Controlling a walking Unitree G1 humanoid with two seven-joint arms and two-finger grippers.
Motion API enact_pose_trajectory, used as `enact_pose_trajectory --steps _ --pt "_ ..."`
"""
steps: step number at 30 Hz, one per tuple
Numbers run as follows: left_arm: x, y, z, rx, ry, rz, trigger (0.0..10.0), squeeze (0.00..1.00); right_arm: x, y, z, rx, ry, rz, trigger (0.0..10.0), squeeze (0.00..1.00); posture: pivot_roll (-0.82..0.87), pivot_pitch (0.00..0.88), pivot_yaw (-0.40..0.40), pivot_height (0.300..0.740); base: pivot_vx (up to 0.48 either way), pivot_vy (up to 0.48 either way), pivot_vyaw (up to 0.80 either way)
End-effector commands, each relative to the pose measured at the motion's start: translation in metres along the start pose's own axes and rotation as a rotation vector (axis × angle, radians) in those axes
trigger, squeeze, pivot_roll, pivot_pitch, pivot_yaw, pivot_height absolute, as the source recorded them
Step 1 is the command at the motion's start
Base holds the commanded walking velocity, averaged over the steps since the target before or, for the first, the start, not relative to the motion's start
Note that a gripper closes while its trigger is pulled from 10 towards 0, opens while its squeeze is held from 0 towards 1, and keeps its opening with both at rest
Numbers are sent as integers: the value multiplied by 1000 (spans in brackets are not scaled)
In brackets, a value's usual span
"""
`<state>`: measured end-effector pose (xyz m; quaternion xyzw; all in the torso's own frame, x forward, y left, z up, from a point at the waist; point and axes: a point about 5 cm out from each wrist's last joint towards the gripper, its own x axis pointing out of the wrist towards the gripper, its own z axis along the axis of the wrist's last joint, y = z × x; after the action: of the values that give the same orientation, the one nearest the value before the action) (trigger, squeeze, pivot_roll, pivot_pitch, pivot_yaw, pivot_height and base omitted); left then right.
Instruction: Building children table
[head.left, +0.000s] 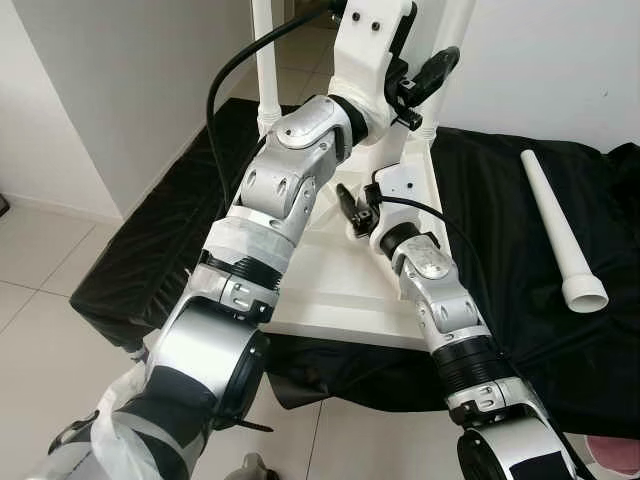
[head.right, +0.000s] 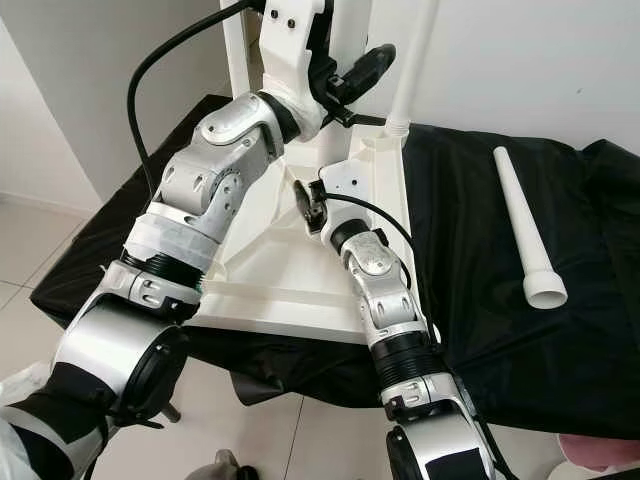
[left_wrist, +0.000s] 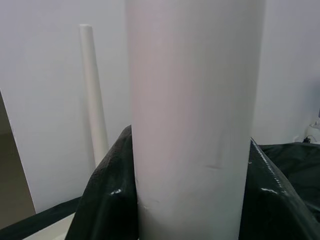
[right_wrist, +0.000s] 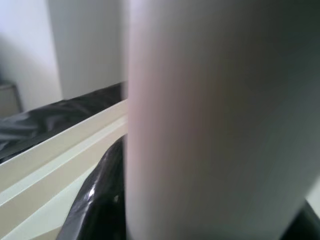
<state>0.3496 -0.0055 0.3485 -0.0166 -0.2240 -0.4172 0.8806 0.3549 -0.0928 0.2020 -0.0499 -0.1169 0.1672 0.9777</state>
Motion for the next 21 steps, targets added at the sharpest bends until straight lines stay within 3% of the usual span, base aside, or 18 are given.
enact_pose_trajectory --steps 1,9,10,12,13,20,21 --pt "5 -4 10 14 -25 20 10000 0 3 1 3 2 -20 5 0 0 2 0 17 740 0 0 0" --pt "4 -4 9 8 -22 18 10000 0 4 -3 6 15 -45 -28 0 0 3 1 16 740 0 0 0" --pt "4 -4 9 -15 -27 16 10000 718 4 -3 7 17 -54 -32 10000 0 4 1 15 740 0 0 0" --pt "4 -4 9 -15 -27 16 10000 718 4 -3 7 17 -54 -32 10000 0 4 1 15 740 0 0 0" --pt "3 -4 9 -52 -37 8 10000 1000 4 -3 8 35 -58 -42 10000 0 3 1 14 740 0 0 0" --pt "-1 -3 12 -83 -75 -10 10000 996 4 -5 6 73 -46 -78 10000 0 0 12 17 740 0 0 0" --pt "-5 -2 12 -78 -87 -21 10000 0 4 -7 5 83 -37 -91 10000 0 0 14 19 740 0 0 0"
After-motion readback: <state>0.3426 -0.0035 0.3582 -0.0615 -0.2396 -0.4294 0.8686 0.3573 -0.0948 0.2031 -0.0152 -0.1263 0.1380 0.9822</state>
